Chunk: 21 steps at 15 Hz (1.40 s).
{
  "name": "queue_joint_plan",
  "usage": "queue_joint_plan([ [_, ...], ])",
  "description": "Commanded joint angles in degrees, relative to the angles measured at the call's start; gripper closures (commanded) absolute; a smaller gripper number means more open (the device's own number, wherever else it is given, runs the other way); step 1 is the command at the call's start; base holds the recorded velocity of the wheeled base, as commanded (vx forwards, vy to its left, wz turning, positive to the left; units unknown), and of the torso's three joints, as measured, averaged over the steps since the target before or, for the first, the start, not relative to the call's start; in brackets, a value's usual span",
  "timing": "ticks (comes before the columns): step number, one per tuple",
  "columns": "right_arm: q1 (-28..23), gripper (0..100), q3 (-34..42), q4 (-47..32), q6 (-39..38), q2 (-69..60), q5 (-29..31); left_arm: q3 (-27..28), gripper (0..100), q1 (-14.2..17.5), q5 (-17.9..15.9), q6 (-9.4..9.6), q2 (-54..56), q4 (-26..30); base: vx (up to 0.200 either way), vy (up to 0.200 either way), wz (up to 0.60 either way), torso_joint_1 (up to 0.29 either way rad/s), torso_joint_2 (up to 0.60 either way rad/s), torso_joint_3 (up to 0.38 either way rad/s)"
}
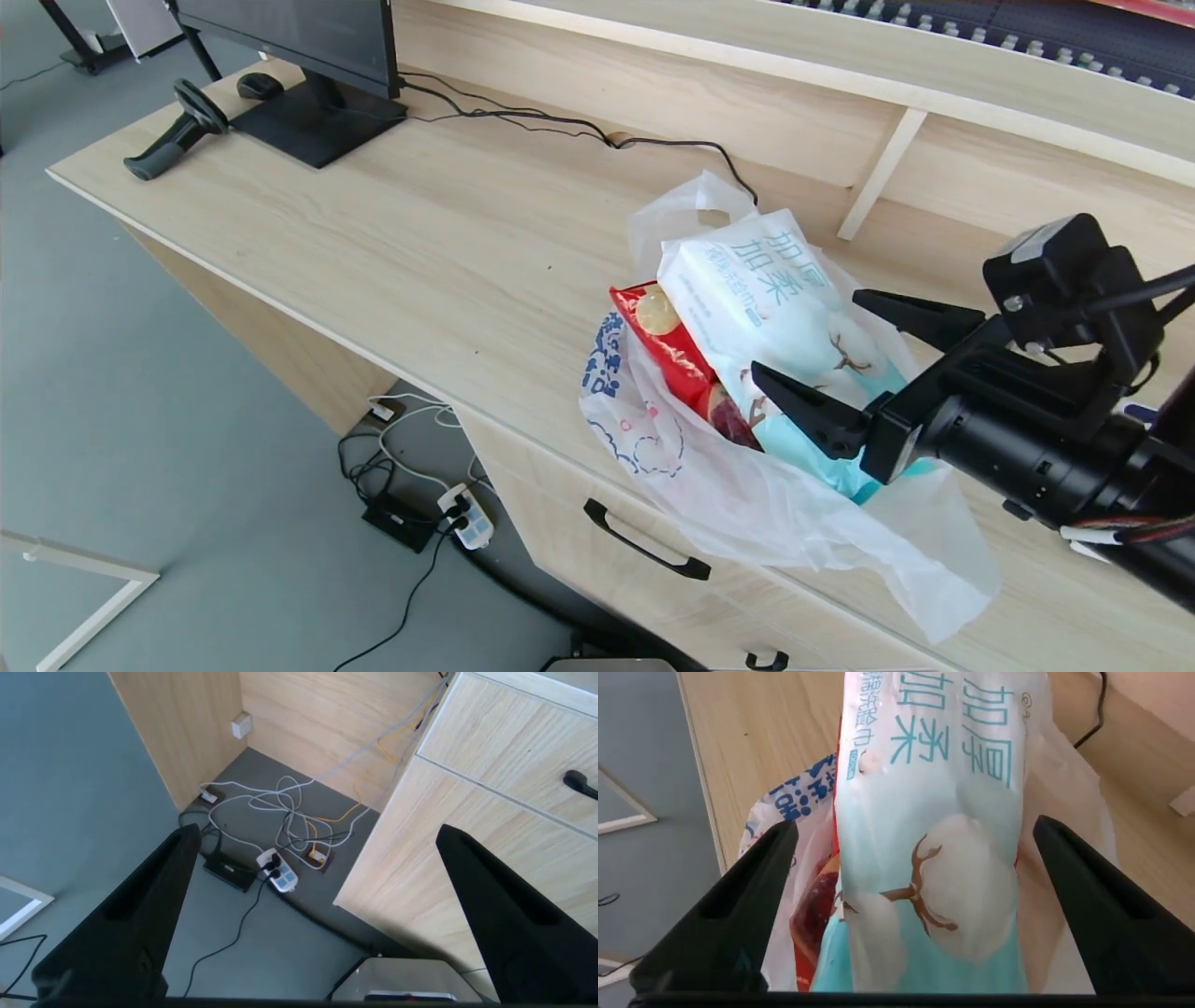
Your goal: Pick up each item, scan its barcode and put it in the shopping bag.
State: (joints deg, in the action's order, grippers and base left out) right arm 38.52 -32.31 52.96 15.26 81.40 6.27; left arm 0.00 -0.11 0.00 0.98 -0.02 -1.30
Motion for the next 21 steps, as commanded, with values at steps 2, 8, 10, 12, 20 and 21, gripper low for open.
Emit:
queue_joint_plan([
  [2, 0.59, 0, 6.29, -0.22, -0.23, -7.83, -2.84, 0.00, 0, 0.02, 0.00, -0.01, -0.06, -0.01, 0.000, 0.000, 0.00, 0.000, 0.00, 0.000],
  [8, 8.59, 0, 18.77, -8.04, -0.85, -20.14, -3.63, 0.00, 0, 0.02, 0.00, 0.08, -0.06, -0.01, 0.000, 0.000, 0.00, 0.000, 0.00, 0.000],
  [10, 10.61, 0, 19.65, -16.39, -1.99, -20.49, -3.63, 0.00, 0, 0.02, 0.00, 0.08, -0.06, -0.01, 0.000, 0.000, 0.00, 0.000, 0.00, 0.000],
  [12, 13.25, 0, 21.93, -23.25, -6.12, -21.02, -3.81, 0.00, 0, 0.02, 0.00, 0.17, -0.06, -0.01, 0.000, 0.000, 0.00, 0.000, 0.00, 0.000],
  [20, 16.50, 0, 32.22, -37.93, -11.22, -27.61, -9.96, 0.00, 0, 0.02, 0.00, 0.08, -0.06, -0.01, 0.000, 0.000, 0.00, 0.000, 0.00, 0.000],
  [21, 16.85, 0, 32.22, -47.24, -10.78, -33.23, -12.07, 0.00, 0, 0.02, 0.00, 0.08, -0.06, -0.01, 0.000, 0.000, 0.00, 0.000, 0.00, 0.000],
])
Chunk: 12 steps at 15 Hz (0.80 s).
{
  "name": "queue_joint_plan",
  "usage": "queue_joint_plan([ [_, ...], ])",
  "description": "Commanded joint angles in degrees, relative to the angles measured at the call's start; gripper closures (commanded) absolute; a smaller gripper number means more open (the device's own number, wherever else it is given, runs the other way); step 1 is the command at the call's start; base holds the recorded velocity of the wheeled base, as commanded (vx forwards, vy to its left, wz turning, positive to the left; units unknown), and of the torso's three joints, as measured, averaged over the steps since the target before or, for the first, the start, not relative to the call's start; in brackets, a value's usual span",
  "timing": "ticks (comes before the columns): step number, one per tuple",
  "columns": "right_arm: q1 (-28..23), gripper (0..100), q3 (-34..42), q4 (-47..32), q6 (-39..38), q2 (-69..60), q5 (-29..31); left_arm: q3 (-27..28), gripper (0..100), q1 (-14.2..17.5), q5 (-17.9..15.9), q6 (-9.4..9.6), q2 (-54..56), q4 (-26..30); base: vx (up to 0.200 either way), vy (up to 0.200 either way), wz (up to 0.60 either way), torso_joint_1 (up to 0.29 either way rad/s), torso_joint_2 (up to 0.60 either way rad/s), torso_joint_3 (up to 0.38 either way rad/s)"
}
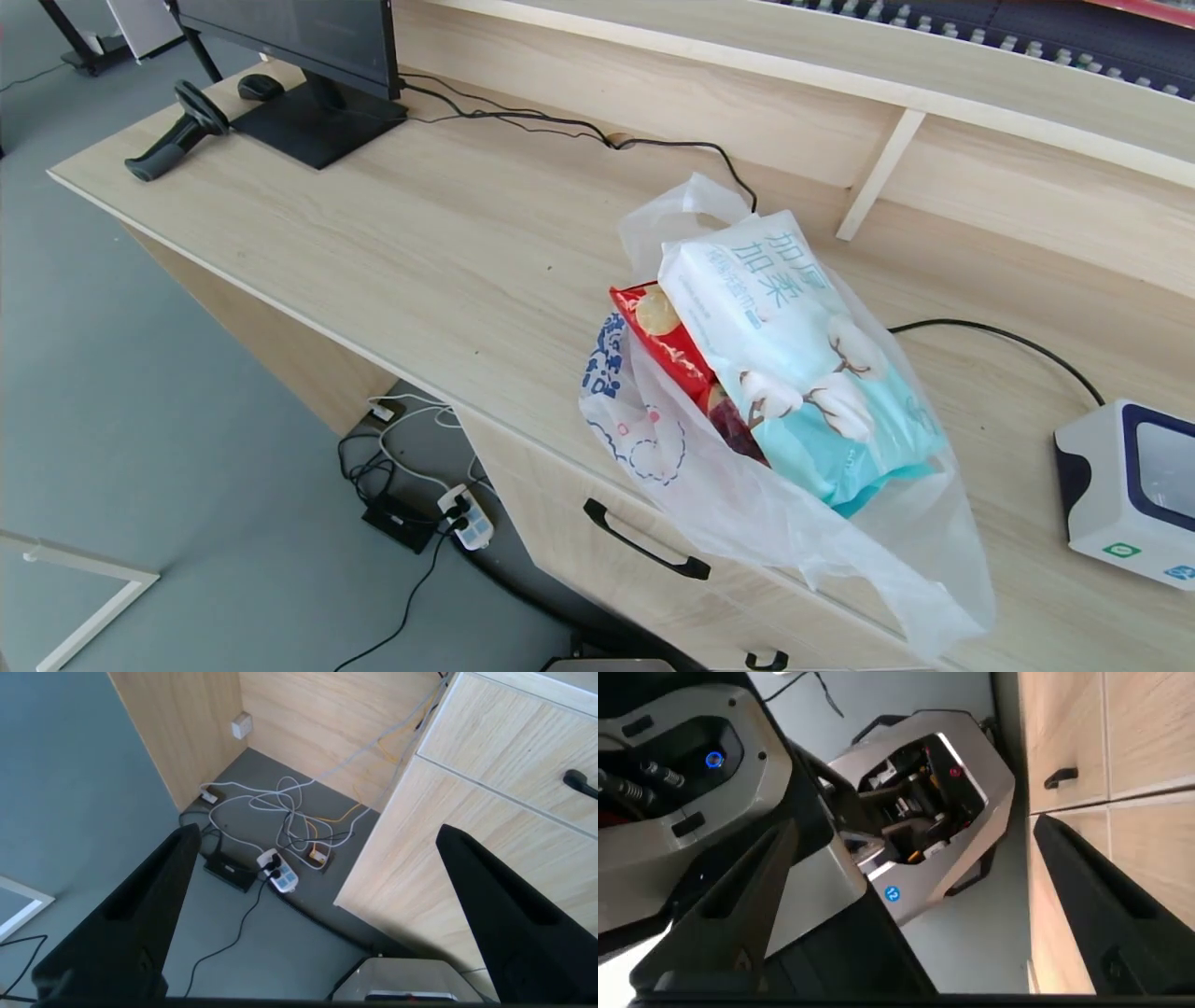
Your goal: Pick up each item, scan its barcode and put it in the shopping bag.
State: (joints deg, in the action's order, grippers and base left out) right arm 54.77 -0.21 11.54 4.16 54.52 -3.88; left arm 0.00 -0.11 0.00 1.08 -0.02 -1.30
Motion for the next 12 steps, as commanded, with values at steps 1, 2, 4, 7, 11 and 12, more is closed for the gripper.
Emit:
queue_joint_plan([
  [1, 0.60, 0, -0.32, -10.49, 0.06, -9.08, -2.01, 0.00, 0, 0.02, 0.00, -0.03, -0.06, -0.01, 0.000, 0.000, 0.00, 0.000, 0.00, 0.000],
  [2, 0.34, 0, -0.32, -10.23, 0.06, -8.11, -1.92, 0.00, 0, 0.02, 0.00, -0.03, -0.06, -0.01, 0.000, 0.000, 0.00, 0.000, 0.00, 0.000],
  [4, -2.83, 0, 0.21, -9.87, 0.06, -5.39, 5.37, 0.00, 0, 0.02, 0.00, -0.03, -0.06, -0.01, 0.000, 0.000, 0.00, 0.000, 0.00, 0.000],
  [7, -14.78, 0, 0.12, -10.31, -0.99, -7.93, 7.30, 0.00, 0, 0.02, 0.00, -0.03, -0.06, -0.01, 0.000, 0.000, 0.00, 0.000, 0.00, 0.000],
  [11, -36.93, 0, 0.12, -10.31, -0.91, -14.70, 7.22, 0.00, 0, 0.02, 0.00, -0.03, -0.06, -0.01, 0.000, 0.000, 0.00, 0.000, 0.00, 0.000],
  [12, -39.74, 0, 0.12, -10.31, -0.91, -18.66, 7.22, 0.00, 0, 0.02, 0.00, -0.03, -0.06, -0.01, 0.000, 0.000, 0.00, 0.000, 0.00, 0.000],
])
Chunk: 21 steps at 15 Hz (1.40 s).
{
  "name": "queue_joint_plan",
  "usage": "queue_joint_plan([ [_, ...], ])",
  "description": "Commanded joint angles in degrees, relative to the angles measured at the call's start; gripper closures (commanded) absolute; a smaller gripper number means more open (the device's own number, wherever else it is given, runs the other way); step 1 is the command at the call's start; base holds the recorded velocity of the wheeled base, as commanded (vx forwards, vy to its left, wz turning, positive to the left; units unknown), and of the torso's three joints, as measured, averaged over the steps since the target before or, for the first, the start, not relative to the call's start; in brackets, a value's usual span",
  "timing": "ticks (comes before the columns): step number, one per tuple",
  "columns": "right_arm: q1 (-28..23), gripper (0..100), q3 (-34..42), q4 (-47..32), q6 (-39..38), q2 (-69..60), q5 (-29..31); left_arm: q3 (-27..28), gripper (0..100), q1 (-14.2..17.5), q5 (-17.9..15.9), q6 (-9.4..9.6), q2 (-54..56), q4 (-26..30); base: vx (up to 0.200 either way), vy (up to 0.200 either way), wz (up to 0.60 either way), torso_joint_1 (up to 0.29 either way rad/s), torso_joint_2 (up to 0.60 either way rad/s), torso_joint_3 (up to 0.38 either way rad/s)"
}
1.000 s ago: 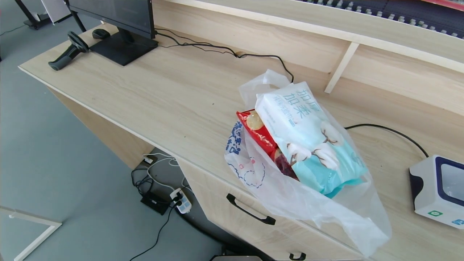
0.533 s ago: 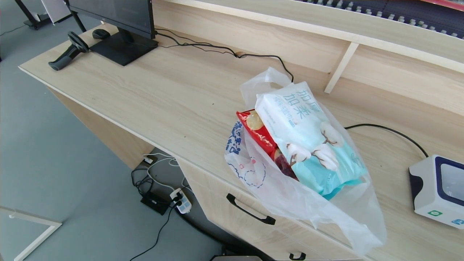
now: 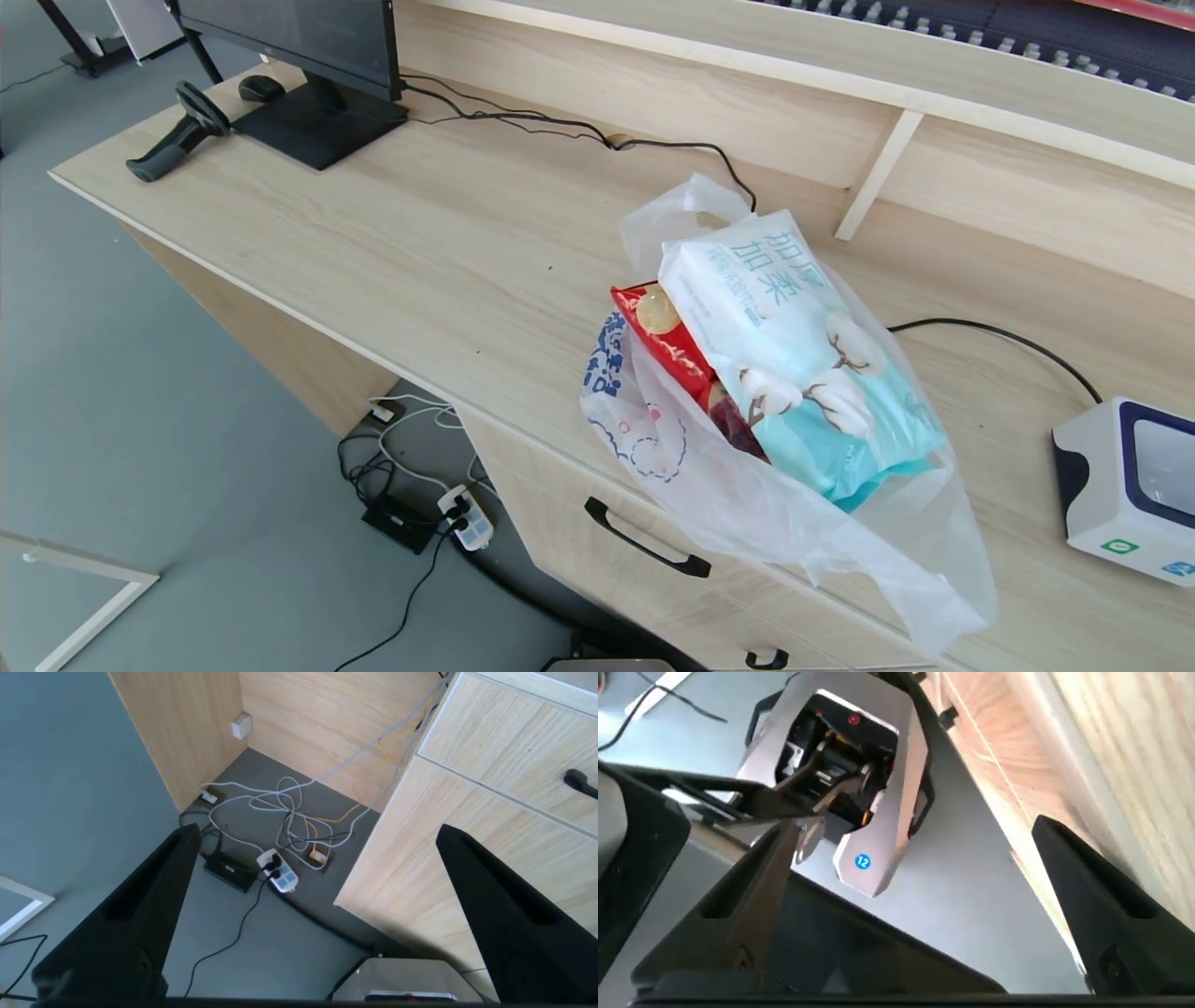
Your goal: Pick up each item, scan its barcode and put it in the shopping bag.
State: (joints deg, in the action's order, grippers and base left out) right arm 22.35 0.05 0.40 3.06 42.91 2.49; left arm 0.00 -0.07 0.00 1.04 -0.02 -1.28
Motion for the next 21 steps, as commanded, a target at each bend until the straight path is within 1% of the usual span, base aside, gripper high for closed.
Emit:
queue_joint_plan([
  [1, -12.50, 0, -0.14, 0.83, 0.19, -12.76, 0.85, 0.00, 0, -0.01, 0.00, 0.02, -0.06, -0.04, 0.000, 0.000, 0.00, 0.000, 0.00, 0.000],
  [2, -20.76, 0, -0.14, 0.13, 0.02, -19.88, 0.85, 0.00, 0, -0.01, 0.00, -0.07, -0.06, -0.04, 0.000, 0.000, 0.00, 0.000, 0.00, 0.000],
  [3, -25.69, 0, -0.14, -0.05, 0.02, -24.72, 0.85, 0.00, 0, -0.01, 0.00, 0.02, -0.06, -0.04, 0.000, 0.000, 0.00, 0.000, 0.00, 0.000],
  [5, -25.51, 0, -0.14, -0.05, 0.02, -32.63, 0.85, 0.00, 0, -0.01, 0.00, 0.02, -0.06, -0.04, 0.000, 0.000, 0.00, 0.000, 0.00, 0.000],
  [7, -25.16, 0, -0.14, -0.14, -0.34, -37.11, 0.77, 0.00, 0, -0.01, 0.00, 0.02, -0.06, -0.04, 0.000, 0.000, 0.00, 0.000, 0.00, 0.000],
  [9, -24.37, 0, -0.14, -0.14, -0.95, -38.87, 0.85, 0.00, 0, -0.01, 0.00, 0.02, -0.06, -0.04, 0.000, 0.000, 0.00, 0.025, 0.01, -0.004],
  [16, -24.19, 0, -0.14, -0.14, -0.60, -39.75, 0.85, 0.00, 0, -0.01, 0.00, 0.02, -0.06, -0.04, 0.000, 0.000, 0.00, 0.000, 0.00, 0.000],
  [21, -24.19, 0, -0.14, -0.23, -4.03, -39.83, 0.85, 0.00, 0, -0.01, 0.00, 0.02, -0.06, -0.04, 0.000, 0.000, 0.00, 0.000, 0.00, 0.000],
])
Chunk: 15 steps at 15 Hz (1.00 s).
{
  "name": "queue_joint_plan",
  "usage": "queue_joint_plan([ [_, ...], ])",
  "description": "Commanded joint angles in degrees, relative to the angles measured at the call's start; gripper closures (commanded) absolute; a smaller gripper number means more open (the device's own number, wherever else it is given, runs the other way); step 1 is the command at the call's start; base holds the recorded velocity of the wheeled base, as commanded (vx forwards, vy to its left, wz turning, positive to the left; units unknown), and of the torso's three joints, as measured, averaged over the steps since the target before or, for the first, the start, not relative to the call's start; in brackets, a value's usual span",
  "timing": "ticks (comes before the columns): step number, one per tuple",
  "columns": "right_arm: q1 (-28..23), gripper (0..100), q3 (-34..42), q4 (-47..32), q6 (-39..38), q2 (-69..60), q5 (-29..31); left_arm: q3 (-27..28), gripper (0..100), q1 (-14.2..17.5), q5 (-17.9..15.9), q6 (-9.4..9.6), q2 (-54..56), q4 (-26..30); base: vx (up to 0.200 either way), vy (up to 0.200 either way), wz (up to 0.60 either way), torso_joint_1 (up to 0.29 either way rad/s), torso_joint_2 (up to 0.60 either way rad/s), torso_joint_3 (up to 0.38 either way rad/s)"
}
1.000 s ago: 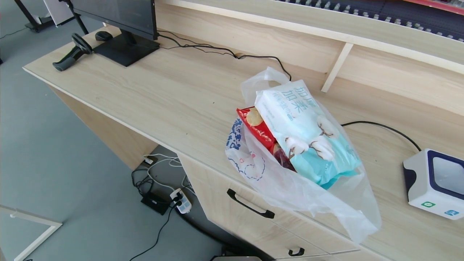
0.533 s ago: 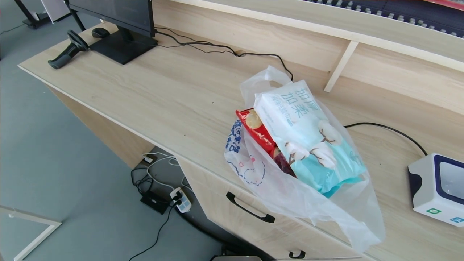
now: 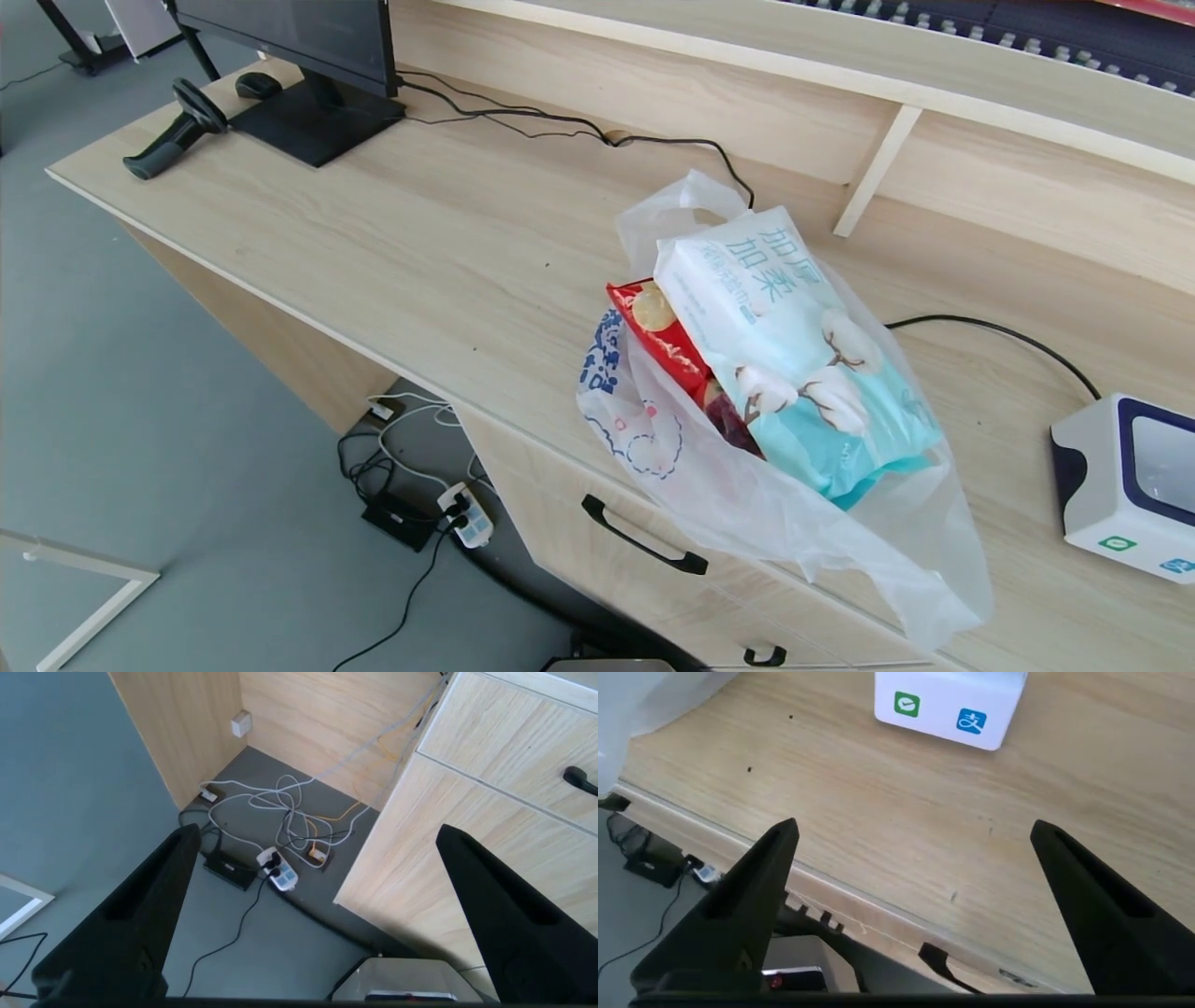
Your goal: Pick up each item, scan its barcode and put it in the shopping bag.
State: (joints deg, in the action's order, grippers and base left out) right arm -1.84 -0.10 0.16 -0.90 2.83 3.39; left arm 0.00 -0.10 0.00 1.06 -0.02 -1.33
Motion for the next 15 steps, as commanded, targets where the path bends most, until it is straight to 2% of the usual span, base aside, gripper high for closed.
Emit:
queue_joint_plan([
  [1, 0.17, 0, 0.01, 0.02, -0.68, -0.10, -0.05, 0.00, 0, 0.01, 0.00, -0.01, -0.06, 0.01, 0.000, 0.000, 0.00, 0.000, 0.00, 0.000],
  [3, 2.02, 0, 0.01, 0.11, -0.68, -2.74, -0.14, 0.00, 0, 0.01, 0.00, -0.01, -0.06, 0.01, 0.000, 0.000, 0.00, 0.000, 0.00, 0.000],
  [15, 2.02, 0, 0.01, 0.02, -0.33, -2.74, -0.14, 0.00, 0, 0.01, 0.00, -0.01, -0.06, 0.01, 0.000, 0.000, 0.00, 0.000, 0.00, 0.000],
])
